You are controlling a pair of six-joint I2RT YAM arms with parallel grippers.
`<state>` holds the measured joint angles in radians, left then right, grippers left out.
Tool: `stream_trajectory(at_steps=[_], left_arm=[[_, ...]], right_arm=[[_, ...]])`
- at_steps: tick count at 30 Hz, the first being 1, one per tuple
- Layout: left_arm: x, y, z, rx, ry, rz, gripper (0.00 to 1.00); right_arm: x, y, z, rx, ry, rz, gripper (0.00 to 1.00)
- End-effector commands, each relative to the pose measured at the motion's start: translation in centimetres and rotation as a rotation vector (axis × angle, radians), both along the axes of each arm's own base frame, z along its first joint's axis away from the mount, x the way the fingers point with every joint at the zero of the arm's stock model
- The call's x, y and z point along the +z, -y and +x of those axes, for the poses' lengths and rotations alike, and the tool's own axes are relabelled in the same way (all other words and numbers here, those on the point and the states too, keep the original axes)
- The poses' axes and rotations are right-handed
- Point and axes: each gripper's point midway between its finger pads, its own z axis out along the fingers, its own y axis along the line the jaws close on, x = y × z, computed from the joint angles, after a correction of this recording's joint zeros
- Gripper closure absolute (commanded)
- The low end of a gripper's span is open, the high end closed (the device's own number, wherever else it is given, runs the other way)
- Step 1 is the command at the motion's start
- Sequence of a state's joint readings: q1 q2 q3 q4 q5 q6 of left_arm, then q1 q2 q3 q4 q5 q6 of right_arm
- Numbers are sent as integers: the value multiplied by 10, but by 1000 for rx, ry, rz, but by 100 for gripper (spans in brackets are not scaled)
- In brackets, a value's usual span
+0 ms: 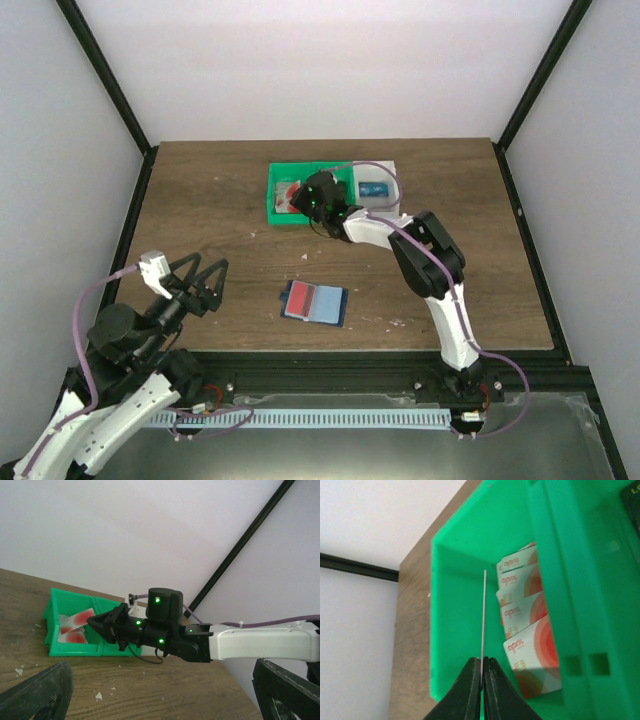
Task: Take the credit cards out of the card holder
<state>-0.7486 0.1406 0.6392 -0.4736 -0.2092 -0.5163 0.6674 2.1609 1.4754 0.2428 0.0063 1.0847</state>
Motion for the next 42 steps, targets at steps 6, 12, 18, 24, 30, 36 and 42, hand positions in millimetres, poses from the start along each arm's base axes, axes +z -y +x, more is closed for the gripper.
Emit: stream_trajectory(at_steps=[6,12,18,24,30,36,42], left_arm=[[2,-4,-2,11,10,-4,0],[2,-6,-2,17,9,-9,0],[-1,-6,0,25,1,-3,0],[-8,-3,7,41,-38,22,0],[-26,10,20,43,-119,71,1],[-50,37,31,-21,-228,128,3],[-72,74,33,-158,-326,92,4]], right_arm=[[-5,1,27,-63,-27,-36,85],[2,4,26,-51,-26,-85,82],[32,-2,23,29,49,-121,76],[74,-12,0,202,123,-147,68],[99,10,-51,298,142,-163,67],[98,42,-106,355,123,-180,66],[55,65,-161,425,-25,-183,65]])
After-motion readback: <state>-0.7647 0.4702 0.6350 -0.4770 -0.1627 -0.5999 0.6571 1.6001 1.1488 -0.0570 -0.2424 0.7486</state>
